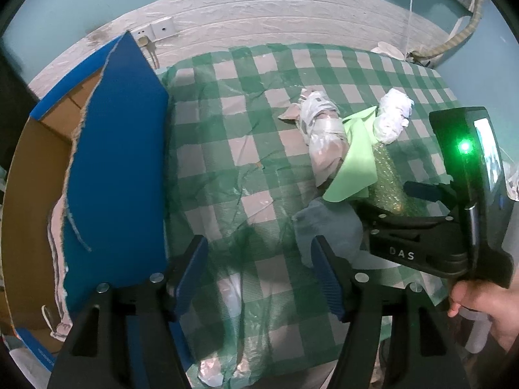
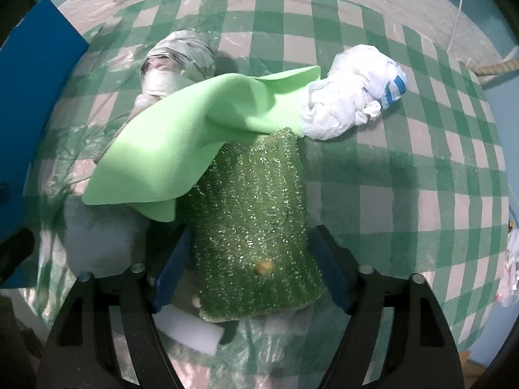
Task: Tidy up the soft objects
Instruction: 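Grasp the green mesh scrubber with the right tool while the left tool grasps the grey sock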
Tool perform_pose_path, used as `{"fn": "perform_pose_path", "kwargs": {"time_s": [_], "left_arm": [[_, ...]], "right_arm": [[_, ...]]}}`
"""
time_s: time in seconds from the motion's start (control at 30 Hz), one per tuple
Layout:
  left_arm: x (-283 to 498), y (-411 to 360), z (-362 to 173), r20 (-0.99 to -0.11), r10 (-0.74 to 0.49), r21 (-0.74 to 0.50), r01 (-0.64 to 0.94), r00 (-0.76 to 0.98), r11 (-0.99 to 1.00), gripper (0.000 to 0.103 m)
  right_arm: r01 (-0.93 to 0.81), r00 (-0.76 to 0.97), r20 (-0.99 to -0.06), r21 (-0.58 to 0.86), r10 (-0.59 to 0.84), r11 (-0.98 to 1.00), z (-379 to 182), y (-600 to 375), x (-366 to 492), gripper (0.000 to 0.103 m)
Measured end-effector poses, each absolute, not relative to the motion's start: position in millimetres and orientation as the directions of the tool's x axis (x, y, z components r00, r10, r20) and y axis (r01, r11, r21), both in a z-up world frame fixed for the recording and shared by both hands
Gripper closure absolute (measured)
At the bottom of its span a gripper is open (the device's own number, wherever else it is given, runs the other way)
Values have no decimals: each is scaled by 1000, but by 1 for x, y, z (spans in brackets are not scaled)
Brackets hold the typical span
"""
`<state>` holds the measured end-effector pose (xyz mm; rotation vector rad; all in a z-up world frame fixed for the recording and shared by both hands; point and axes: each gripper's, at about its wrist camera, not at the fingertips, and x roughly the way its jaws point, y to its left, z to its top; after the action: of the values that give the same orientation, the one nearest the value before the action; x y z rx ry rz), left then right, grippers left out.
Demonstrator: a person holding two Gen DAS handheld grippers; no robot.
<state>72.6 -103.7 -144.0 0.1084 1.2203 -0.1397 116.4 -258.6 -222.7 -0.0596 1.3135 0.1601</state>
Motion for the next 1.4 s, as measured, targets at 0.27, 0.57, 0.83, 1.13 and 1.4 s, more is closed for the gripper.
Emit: {"fn": "perform_pose_path", "kwargs": {"time_s": [0.27, 0.57, 0.83, 1.13, 1.4], "left_arm": [[77, -118, -146, -943, -76, -16, 184, 323, 983, 35], [81, -138, -155, -953, -75, -17, 196, 294, 980, 34], [87, -151, -165, -962, -77, -29, 183, 263, 983, 33], [94, -161, -185, -970, -67, -22, 190, 233, 982, 29], [90, -164, -191, -966, -74, -23, 203, 246, 979, 55]], "right_arm": [[-169, 263, -961, 43, 87, 985, -221, -269, 109, 40], [-142, 270, -957, 71, 108, 987, -218, -291, 100, 81], [-139, 266, -955, 99, 134, 985, -218, -304, 89, 82], [-128, 282, -949, 106, 139, 986, -206, -321, 91, 84], [-134, 301, -942, 112, 148, 985, -188, -318, 87, 84]]}}
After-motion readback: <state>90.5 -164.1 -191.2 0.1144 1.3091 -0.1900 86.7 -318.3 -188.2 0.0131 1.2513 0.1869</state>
